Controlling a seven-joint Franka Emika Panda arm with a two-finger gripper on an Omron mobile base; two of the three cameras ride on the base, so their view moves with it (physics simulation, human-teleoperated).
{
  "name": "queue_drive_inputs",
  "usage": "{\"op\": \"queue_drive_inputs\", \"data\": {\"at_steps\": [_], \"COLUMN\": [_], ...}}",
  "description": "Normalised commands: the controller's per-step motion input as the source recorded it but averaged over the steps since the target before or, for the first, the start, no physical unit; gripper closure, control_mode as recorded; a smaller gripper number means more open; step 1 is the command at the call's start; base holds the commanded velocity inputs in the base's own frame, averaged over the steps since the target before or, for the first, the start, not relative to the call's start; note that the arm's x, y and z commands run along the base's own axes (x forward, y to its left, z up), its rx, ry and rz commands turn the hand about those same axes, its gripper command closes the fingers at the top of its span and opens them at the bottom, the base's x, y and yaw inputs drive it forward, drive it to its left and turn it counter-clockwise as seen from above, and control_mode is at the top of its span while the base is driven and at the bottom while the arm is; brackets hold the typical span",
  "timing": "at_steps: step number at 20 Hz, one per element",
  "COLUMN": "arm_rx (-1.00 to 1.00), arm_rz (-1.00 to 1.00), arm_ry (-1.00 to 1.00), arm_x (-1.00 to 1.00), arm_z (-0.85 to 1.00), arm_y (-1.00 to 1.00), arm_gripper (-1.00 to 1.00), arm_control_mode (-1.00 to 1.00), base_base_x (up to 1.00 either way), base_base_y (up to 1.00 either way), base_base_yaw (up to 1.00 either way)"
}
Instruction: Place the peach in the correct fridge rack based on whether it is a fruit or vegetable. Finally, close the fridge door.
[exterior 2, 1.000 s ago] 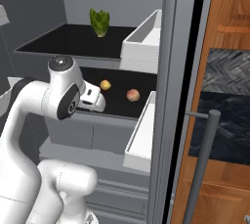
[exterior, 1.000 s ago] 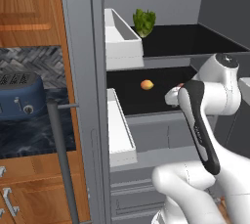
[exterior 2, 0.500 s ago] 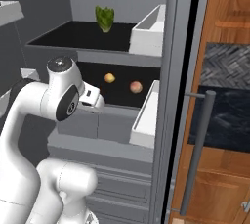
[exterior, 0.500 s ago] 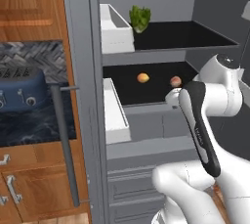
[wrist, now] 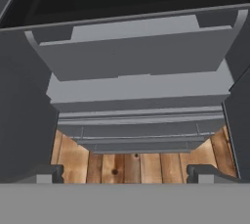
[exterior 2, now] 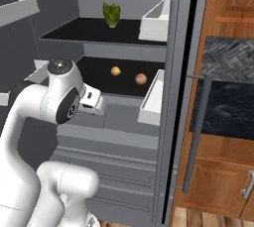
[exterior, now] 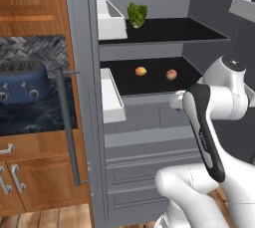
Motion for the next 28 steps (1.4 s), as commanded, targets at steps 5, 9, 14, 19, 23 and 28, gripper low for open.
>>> {"op": "queue_drive_inputs", "data": {"at_steps": [5, 9, 14, 19, 23, 28], "arm_rx": [0.0, 0.0, 0.0, 0.0, 0.0, -0.04], "arm_rz": [0.0, 0.0, 0.0, 0.0, 0.02, 0.07], "arm_ry": [0.0, 0.0, 0.0, 0.0, -0.05, -0.25], "arm_x": [0.0, 0.0, 0.0, -0.01, -0.51, -0.72], "arm_z": [0.0, 0.0, 0.0, 0.0, 0.0, 0.07], "arm_y": [0.0, 0.0, 0.0, 0.0, 0.24, 0.8], "arm_gripper": [-1.0, -1.0, -1.0, -1.0, -1.0, -1.0], "arm_control_mode": [1.0, 1.0, -1.0, -1.0, -1.0, -1.0], "base_base_x": [-0.19, -0.38, -0.06, 0.0, 0.0, 0.0], "base_base_y": [-0.19, -0.16, -0.05, 0.0, 0.0, 0.0], "base_base_yaw": [-0.01, 0.0, 0.0, 0.0, 0.0, 0.0]}}
